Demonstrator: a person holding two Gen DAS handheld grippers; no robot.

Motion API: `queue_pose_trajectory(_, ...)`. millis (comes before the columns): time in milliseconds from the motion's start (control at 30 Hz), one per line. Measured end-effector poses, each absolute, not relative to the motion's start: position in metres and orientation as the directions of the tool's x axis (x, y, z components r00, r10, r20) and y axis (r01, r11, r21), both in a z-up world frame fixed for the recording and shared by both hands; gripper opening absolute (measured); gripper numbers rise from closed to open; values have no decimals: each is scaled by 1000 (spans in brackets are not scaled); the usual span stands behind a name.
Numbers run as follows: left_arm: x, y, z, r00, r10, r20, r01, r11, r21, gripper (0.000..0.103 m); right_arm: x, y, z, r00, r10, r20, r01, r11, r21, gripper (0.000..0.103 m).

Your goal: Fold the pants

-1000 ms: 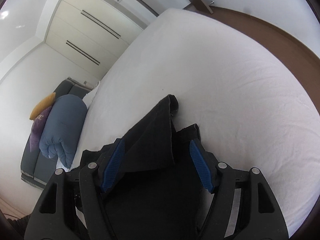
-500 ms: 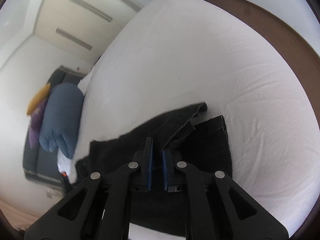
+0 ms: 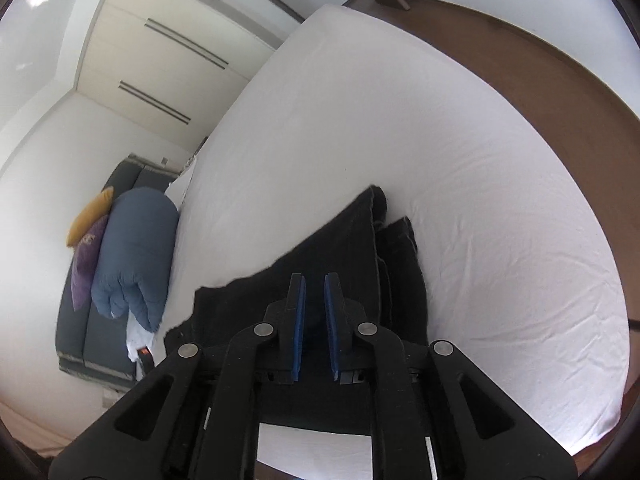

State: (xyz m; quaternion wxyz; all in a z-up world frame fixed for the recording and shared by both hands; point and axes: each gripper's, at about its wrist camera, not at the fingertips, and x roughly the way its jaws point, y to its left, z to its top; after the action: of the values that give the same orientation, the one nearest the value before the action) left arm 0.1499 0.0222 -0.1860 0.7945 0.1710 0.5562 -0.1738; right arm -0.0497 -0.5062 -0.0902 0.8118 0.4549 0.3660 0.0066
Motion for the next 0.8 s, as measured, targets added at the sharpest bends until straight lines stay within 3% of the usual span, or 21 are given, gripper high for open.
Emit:
queue_pose_trajectory(33, 150, 22, -186, 319, -83, -944, 466, 881, 80, 59, -52, -503, -102, 725, 348, -594, 318, 595, 738, 13)
queue_pose_trajectory(100, 150, 20, -186, 318, -78, -945, 465, 882, 83, 59, -51, -502, -123, 707, 352, -613, 340, 590, 732, 37)
queue_pose_trajectory(133, 151, 19, -187, 317, -76, -945, 463, 882, 85, 59, -50, -500, -130, 702, 358, -616, 349, 580, 736, 65)
queue_pose_trajectory(167, 152, 18, -187, 316, -74, -946, 462, 883, 85, 59, -50, -499, -138, 705, 372, -605, 351, 558, 752, 71)
queue_pose_trajectory(233, 153, 16, -187, 313, -71, -947, 462, 883, 87, 59, -45, -496, -147, 712, 404, -574, 316, 547, 775, 71)
queue_pose_trajectory(400, 156, 11, -188, 311, -68, -948, 463, 882, 89, 59, -32, -484, -171, 679, 393, -621, 318, 605, 730, 66)
queue_pose_trajectory(500, 157, 12, -187, 315, -69, -947, 461, 883, 89, 59, -20, -475, -193, 634, 396, -664, 335, 633, 697, 34)
queue_pose_trajectory(533, 157, 12, -188, 316, -69, -946, 461, 883, 90, 59, -15, -470, -196, 610, 394, -687, 344, 649, 678, 19)
queue_pose_trajectory(633, 156, 13, -187, 318, -71, -946, 463, 882, 89, 59, -11, -464, -198, 572, 385, -724, 380, 658, 650, 15)
queue_pose_trajectory(800, 154, 14, -186, 316, -74, -946, 476, 875, 90, 59, -22, -466, -155, 594, 410, -692, 420, 575, 702, 10)
